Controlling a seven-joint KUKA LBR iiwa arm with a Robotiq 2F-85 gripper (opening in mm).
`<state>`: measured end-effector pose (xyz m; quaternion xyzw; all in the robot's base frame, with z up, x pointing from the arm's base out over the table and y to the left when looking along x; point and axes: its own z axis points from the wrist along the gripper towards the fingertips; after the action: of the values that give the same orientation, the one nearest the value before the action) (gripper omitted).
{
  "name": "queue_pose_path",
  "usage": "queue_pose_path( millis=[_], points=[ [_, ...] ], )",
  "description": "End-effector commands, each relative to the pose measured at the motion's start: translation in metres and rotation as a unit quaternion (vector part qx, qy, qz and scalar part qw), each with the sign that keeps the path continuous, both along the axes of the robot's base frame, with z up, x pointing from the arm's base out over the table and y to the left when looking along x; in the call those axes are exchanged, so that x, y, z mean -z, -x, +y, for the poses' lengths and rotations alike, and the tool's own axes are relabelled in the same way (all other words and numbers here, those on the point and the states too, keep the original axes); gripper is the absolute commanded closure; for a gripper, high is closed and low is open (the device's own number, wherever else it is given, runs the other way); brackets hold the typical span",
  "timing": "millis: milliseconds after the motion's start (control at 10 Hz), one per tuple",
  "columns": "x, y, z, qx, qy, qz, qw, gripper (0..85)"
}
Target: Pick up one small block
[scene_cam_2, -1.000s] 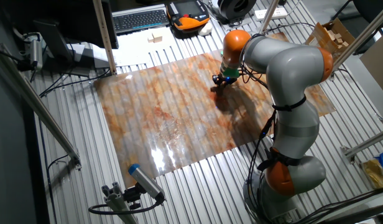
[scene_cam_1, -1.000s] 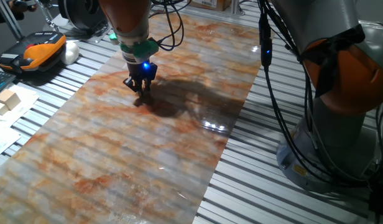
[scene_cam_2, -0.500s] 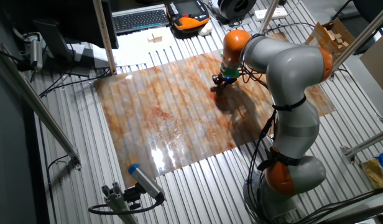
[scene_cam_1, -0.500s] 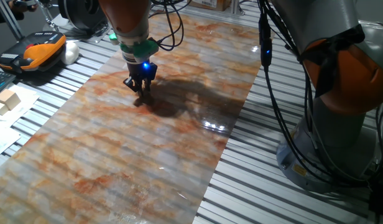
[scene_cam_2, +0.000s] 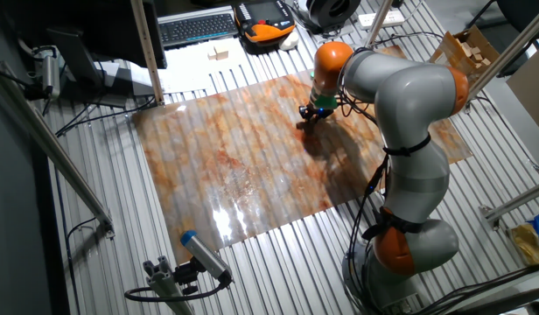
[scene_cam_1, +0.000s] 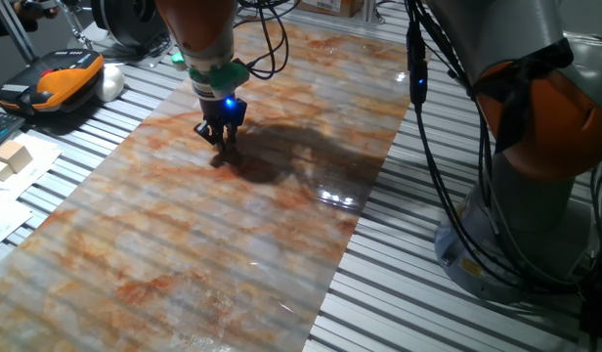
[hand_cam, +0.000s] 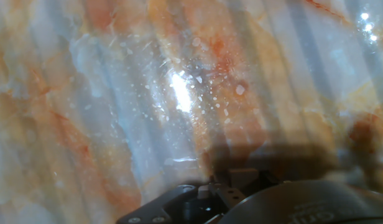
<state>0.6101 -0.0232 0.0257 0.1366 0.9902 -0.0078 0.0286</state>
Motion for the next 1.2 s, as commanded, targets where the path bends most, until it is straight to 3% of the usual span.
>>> queue_pose_path(
  millis=[0,100,200,500,600,900,1100],
  points=[
    [0.000,0.0000,0.000,-0.002,0.000,0.000,1.0000,51.0],
    [0.000,-0.0001,0.000,-0.002,0.000,0.000,1.0000,51.0],
    [0.000,-0.0001,0.000,-0.004,0.000,0.001,1.0000,68.0],
    [0.000,-0.0002,0.000,-0.009,-0.003,0.002,1.0000,68.0],
    [0.000,-0.0002,0.000,-0.010,-0.005,0.002,0.9999,85.0],
    [-0.001,0.0001,-0.001,-0.013,-0.006,0.003,0.9999,85.0],
    [-0.012,0.0020,0.002,-0.007,-0.012,0.003,0.9999,85.0]
  ],
)
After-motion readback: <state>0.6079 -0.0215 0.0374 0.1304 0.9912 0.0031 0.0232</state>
